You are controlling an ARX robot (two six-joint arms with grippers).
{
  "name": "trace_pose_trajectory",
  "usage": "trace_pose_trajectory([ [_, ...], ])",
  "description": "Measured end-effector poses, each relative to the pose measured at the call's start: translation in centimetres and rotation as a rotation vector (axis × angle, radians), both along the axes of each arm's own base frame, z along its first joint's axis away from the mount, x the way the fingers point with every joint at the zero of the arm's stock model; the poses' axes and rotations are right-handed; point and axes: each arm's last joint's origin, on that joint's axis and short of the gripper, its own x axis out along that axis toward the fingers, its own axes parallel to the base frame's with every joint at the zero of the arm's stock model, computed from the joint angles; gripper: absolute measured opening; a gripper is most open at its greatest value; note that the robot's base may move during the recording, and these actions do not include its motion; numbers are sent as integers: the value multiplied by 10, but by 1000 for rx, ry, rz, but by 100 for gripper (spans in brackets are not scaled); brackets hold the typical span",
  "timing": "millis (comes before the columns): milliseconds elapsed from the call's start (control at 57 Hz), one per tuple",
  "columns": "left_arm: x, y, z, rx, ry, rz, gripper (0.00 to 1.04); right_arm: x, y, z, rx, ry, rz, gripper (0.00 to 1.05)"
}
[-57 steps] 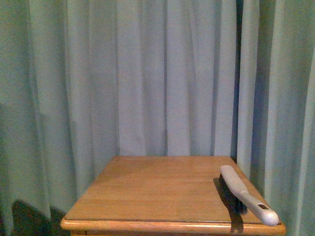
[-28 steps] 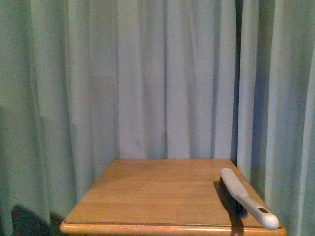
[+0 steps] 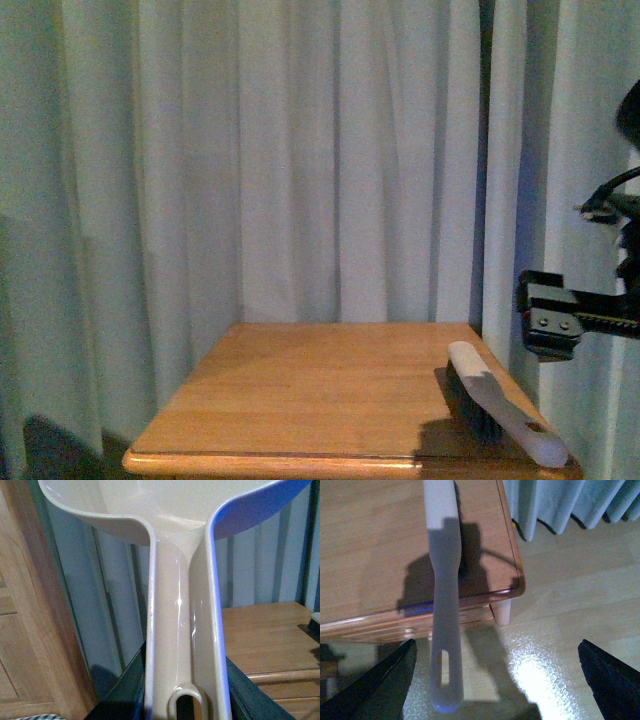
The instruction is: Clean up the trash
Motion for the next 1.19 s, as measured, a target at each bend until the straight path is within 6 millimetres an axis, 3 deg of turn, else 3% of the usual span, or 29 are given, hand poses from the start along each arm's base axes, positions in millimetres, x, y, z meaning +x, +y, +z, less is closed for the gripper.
trace_pose_trajectory([
  [281, 0, 0, 0, 0, 0, -1, 27, 34, 18, -27, 31, 77, -31, 97],
  [491, 0, 0, 0, 0, 0, 0, 27, 48, 33, -43, 38, 109, -25, 97],
  [789, 0, 0, 0, 0, 0, 0, 27, 57, 37, -68, 34, 167, -35, 97],
  [895, 0, 0, 0, 0, 0, 0, 27, 59, 38, -68, 36, 163, -33, 84],
  [1000, 0, 0, 0, 0, 0, -1, 27, 60, 39, -67, 40, 153, -31, 62],
  [1193, 0, 0, 0, 0, 0, -1, 27, 60, 40, -66, 41, 141, -26, 34],
])
